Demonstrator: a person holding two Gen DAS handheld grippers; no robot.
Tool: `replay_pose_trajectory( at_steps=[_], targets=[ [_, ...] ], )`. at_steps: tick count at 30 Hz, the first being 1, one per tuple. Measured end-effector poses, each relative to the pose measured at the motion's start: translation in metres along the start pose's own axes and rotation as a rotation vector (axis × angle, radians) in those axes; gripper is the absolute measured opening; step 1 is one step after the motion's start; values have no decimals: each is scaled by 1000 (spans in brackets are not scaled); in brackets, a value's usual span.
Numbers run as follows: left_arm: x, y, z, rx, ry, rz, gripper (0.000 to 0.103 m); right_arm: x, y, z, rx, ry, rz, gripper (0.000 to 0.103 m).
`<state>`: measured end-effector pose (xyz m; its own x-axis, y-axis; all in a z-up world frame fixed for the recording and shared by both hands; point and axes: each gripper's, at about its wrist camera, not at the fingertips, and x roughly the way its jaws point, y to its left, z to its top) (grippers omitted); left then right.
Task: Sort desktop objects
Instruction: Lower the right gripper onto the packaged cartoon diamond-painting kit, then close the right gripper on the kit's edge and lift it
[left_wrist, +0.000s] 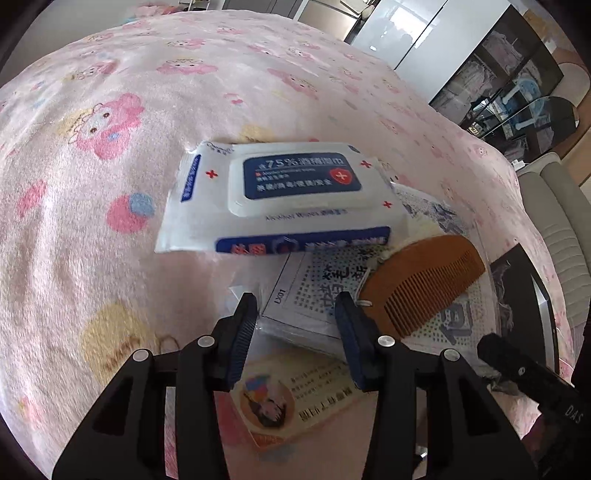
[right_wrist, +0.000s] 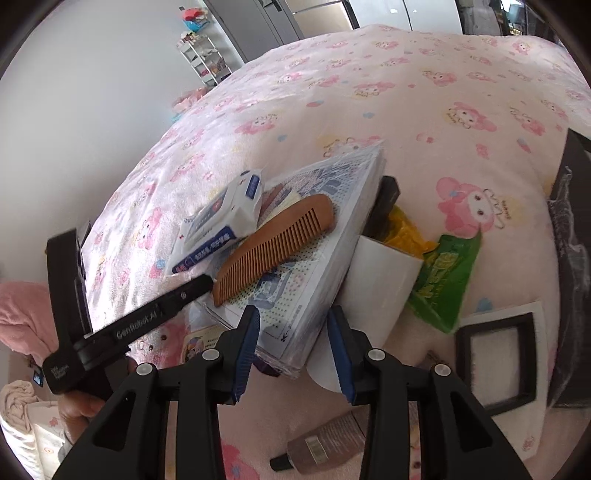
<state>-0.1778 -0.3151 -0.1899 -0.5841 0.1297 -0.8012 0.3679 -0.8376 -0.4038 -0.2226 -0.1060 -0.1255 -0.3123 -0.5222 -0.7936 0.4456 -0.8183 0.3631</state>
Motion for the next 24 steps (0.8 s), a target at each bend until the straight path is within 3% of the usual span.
replay_pose_trajectory(
  at_steps=[9, 17, 21, 24],
  targets=[
    [-28, -37, -58, 71, 40, -21, 43, -43, -21, -37, 22, 12, 13, 34],
    [-41, -46, -59, 104, -15, 38, 43, -47, -43, -48, 88, 15, 31, 34],
    [-41, -65, -54, 175, -37, -6, 65, -41, -44, -40, 73, 11, 26, 34],
    [-23, -80, -49, 212, -21, 1, 65, -23, -48, -33, 77, 36, 66, 34]
  ],
)
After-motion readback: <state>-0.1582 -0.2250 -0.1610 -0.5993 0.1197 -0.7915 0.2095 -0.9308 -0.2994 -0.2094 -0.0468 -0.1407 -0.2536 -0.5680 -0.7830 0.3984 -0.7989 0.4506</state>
